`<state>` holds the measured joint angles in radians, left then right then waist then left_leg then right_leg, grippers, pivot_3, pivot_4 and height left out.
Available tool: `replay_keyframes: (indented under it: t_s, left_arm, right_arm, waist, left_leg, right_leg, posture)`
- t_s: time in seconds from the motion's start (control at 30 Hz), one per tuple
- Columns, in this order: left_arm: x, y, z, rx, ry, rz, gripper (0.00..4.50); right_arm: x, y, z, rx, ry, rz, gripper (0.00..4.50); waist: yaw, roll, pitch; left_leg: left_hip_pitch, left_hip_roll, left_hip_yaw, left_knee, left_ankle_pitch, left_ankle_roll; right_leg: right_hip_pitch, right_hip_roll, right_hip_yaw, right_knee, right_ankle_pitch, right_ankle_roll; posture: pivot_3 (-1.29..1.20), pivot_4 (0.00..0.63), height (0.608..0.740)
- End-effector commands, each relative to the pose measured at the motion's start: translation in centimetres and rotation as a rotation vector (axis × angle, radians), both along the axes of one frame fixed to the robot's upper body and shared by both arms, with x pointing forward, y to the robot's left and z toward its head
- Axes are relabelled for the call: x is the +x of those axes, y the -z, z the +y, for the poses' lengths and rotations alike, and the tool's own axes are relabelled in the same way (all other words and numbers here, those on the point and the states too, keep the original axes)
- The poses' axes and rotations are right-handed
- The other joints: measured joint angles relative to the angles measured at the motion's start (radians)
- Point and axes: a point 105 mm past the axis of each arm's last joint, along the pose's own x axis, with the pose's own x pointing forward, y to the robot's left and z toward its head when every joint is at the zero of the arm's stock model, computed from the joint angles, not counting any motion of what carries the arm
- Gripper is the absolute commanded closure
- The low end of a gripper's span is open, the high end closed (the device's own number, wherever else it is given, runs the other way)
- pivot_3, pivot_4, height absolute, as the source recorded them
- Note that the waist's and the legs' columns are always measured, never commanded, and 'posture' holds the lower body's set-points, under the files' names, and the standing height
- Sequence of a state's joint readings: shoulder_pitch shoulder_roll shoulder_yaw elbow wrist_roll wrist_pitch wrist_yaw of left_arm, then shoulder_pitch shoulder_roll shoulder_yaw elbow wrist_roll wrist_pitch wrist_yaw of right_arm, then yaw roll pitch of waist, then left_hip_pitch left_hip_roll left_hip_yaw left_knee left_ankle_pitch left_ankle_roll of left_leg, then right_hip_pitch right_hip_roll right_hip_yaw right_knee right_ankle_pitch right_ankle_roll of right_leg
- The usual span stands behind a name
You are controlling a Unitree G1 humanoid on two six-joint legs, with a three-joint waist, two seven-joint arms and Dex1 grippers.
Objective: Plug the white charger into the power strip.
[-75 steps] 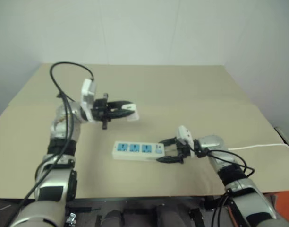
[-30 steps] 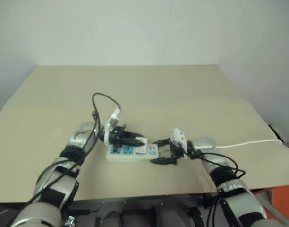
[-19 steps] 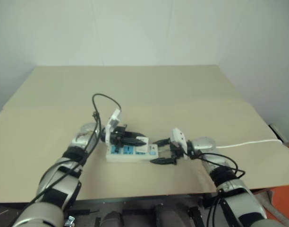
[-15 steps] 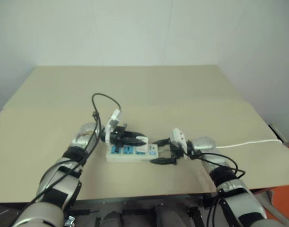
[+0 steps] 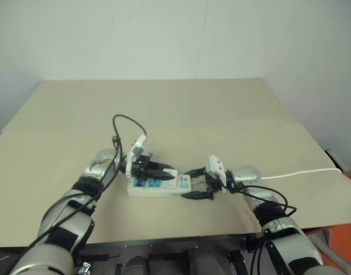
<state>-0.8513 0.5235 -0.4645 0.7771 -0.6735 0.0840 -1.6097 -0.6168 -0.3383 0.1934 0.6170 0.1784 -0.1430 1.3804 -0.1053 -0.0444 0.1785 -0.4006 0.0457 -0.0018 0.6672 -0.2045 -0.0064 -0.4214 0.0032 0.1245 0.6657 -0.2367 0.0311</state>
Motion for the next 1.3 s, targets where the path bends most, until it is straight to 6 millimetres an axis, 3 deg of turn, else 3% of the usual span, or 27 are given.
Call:
replay_keyframes:
  t_s: [0.03, 0.17, 0.5, 0.93, 1.27, 1.3]
  left_arm:
    - [-0.2, 0.6, 0.2, 0.015, 0.007, -0.037, 3.47]
    - [-0.1, 0.2, 0.5, -0.042, -0.016, -0.085, 3.47]
    - [-1.5, 1.9, 2.0, -0.037, -0.038, -0.129, 3.47]
    - [-1.9, 4.4, 2.0, 0.083, -0.011, -0.162, 3.47]
    - [-1.8, 4.5, 2.1, 0.052, -0.045, -0.156, 3.47]
    - [-1.8, 4.4, 2.1, 0.040, -0.052, -0.157, 3.12]
  right_arm:
    - [-0.1, 0.3, 0.2, -0.008, 0.002, 0.005, 1.07]
    - [-0.1, 0.3, 0.2, -0.005, 0.004, 0.001, 1.07]
    - [-0.2, 0.4, 0.1, -0.001, 0.008, -0.008, 1.07]
    - [-0.2, 0.5, 0.5, 0.002, 0.010, -0.014, 1.07]
    - [-0.3, 0.7, 0.1, -0.004, 0.021, -0.012, 1.07]
    - [-0.3, 0.7, 0.1, -0.004, 0.022, -0.012, 1.07]
  waist:
    - [0.000, 0.000, 0.000]
    - [0.000, 0.000, 0.000]
    - [-0.005, 0.000, 0.000]
    - [-0.014, 0.001, -0.002]
    - [-0.012, 0.004, -0.006]
    - [-0.012, 0.004, -0.006]
  left_leg:
    - [0.000, 0.000, 0.000, 0.000, 0.000, 0.000]
    - [0.000, 0.000, 0.000, 0.000, 0.000, 0.000]
    - [0.001, 0.000, 0.000, -0.001, 0.000, 0.000]
    - [0.002, 0.000, 0.000, -0.002, 0.000, 0.000]
    - [0.008, 0.000, 0.000, -0.002, 0.000, 0.000]
    - [0.010, 0.000, 0.000, -0.003, 0.000, 0.000]
  right_leg:
    - [0.000, 0.000, 0.000, 0.000, 0.000, 0.000]
    - [0.000, 0.000, 0.000, 0.000, 0.000, 0.000]
    - [0.000, 0.000, 0.001, 0.000, 0.000, 0.000]
    - [0.001, 0.000, 0.001, 0.000, 0.000, 0.000]
    - [0.008, 0.000, 0.001, -0.001, 0.000, -0.001]
    - [0.009, 0.000, 0.001, -0.002, -0.001, -0.001]
  posture:
    - [0.00, 0.150, 0.740]
    - [0.00, 0.150, 0.740]
    - [0.00, 0.150, 0.740]
    - [0.00, 0.150, 0.740]
    - [0.00, 0.150, 0.740]
    - [0.00, 0.150, 0.740]
